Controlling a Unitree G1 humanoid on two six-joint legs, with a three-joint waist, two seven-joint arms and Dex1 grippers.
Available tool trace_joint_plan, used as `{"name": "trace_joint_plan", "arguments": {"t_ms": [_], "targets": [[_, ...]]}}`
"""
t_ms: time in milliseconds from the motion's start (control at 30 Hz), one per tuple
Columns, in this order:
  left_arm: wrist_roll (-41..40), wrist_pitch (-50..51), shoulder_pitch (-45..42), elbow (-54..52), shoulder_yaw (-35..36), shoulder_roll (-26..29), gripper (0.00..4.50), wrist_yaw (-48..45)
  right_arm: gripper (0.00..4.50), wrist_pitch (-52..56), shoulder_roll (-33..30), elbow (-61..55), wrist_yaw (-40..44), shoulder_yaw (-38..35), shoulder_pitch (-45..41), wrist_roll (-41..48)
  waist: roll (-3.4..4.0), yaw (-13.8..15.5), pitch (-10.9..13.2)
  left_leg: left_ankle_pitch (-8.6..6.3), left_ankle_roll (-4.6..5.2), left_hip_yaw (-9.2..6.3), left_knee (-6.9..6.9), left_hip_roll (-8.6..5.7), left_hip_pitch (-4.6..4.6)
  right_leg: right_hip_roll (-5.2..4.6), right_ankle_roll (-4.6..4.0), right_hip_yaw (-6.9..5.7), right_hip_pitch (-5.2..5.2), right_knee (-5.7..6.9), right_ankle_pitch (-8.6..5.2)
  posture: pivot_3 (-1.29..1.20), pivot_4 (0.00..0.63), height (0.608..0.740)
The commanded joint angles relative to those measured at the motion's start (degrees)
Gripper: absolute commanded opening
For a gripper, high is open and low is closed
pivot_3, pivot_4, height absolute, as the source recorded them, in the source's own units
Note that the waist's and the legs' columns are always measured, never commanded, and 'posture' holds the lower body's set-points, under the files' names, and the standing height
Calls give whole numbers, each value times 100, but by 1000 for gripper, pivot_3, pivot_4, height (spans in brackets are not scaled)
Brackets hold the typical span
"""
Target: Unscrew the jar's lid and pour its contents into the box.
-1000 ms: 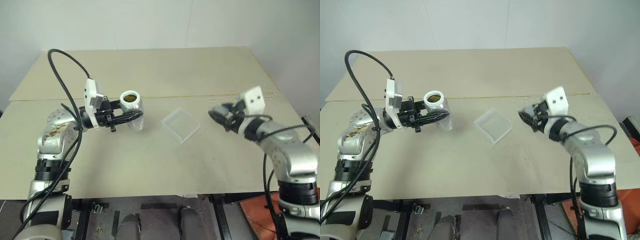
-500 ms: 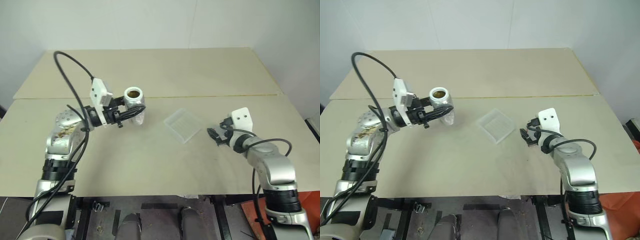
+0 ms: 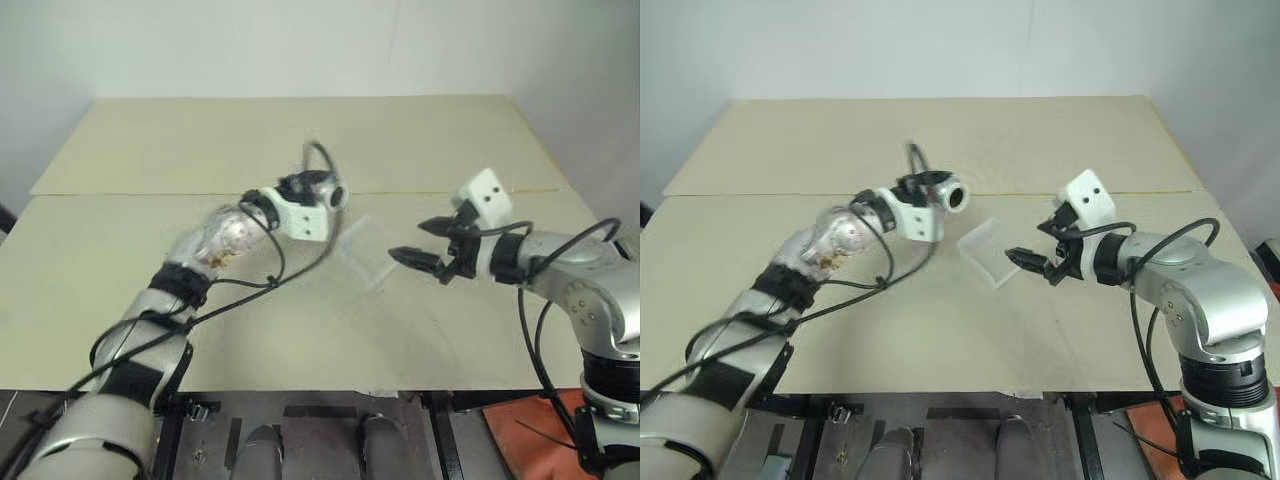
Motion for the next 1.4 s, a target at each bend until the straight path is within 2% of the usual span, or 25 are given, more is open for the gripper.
{"name": "trace_joint_plan", "arguments": {"t_ms": [33, 167, 300, 533, 733, 867, 933, 1033, 1100, 1133, 1167, 1233, 1300, 1400], "targets": [[1573, 197, -793, 633, -1003, -162, 1931, 2042, 4445, -168, -200, -318, 273, -64, -157, 194, 0, 41, -1, 0, 0, 1, 0, -2, -4, -3, 4, 0, 1, -3, 2, 0, 150, 740], [2592, 615, -1183, 1127, -1936, -505, 1931, 3363, 4445, -203, -280, -368, 313, -82, -134, 243, 0, 89, 0, 0, 0, 4, -1, -6, -10, -8, 9, 0, -3, -9, 3, 0, 150, 740], [3158, 1362, -1292, 1546, -2511, -864, 1931, 3885, 4445, -187, -285, -448, 282, -110, -80, 282, -1, 106, 0, 1, -2, 6, -1, -6, -10, -8, 8, 0, -7, -1, 3, 0, 150, 740], [3098, 1691, -1394, 1875, -2607, -1223, 1931, 4029, 4445, -105, -264, -667, 155, -275, 32, 432, -2, 134, 1, 2, -4, 5, -1, -6, -16, -8, 9, 0, -11, -2, 3, 0, 150, 740], [2965, 1555, -1349, 1870, -2577, -1157, 1931, 4076, 4445, -126, -300, -771, 92, -331, 145, 506, -2, 130, 1, 3, -6, 6, -1, -6, -14, -8, 8, 0, -10, 0, 3, 0, 150, 740], [2424, 1218, -1266, 1923, -2190, -940, 1931, 3742, 4445, -216, -298, -801, 61, -349, 216, 473, -2, 124, 1, 12, -23, 6, -1, -6, -15, -8, 8, 0, -11, -1, 3, 0, 150, 740], [1950, 919, -1173, 1942, -1842, -809, 1931, 3375, 4445, -289, -311, -806, 41, -371, 265, 424, -2, 119, 1, 17, -31, 6, -1, -6, -14, -8, 8, 0, -10, 0, 3, 0, 150, 740], [787, 233, -873, 1890, -963, -509, 1931, 2456, 4445, -484, -322, -808, 14, -458, 398, 319, -2, 110, 1, 17, -31, 7, -1, -5, -12, -8, 8, 0, -10, 2, 3, 0, 150, 740], [-342, -107, -557, 1805, -134, -402, 1931, 1351, 4445, -660, -329, -804, 23, -528, 502, 273, -1, 106, 0, 19, -34, 7, -1, -4, -12, -9, 8, 0, -10, 1, 3, 0, 150, 740], [-1428, -67, -244, 1564, 564, -430, 1931, 318, 4445, -780, -337, -789, 40, -564, 562, 244, 1, 102, -1, 21, -37, 7, -2, -4, -11, -9, 8, 0, -10, 1, 3, 0, 150, 740], [-2174, 24, -8, 1319, 1045, -452, 1931, -435, 4445, -864, -345, -782, 51, -587, 606, 230, 2, 99, -1, 23, -41, 8, -2, -4, -10, -9, 8, 0, -10, 0, 3, 0, 150, 740], [-3600, 736, 476, 581, 1934, -538, 1931, -1830, 4445, -1007, -360, -739, 82, -602, 662, 203, 2, 94, -1, 34, -61, 9, -3, -3, -12, -11, 7, -1, -10, 3, 4, 0, 150, 740], [-4745, 1679, 922, -226, 2620, -542, 1931, -2824, 4445, -1116, -371, -667, 95, -577, 669, 154, 2, 89, -1, 37, -66, 8, -2, -2, -14, -11, 7, -3, -9, 4, 4, 0, 150, 740], [-6016, 3249, 1566, -1471, 3390, -432, 1931, -3656, 4445, -1213, -350, -568, 105, -552, 610, 120, 2, 16, -1, 37, -65, 6, -1, -1, -12, -11, 7, -3, -7, 5, 4, 0, 150, 740]]}}
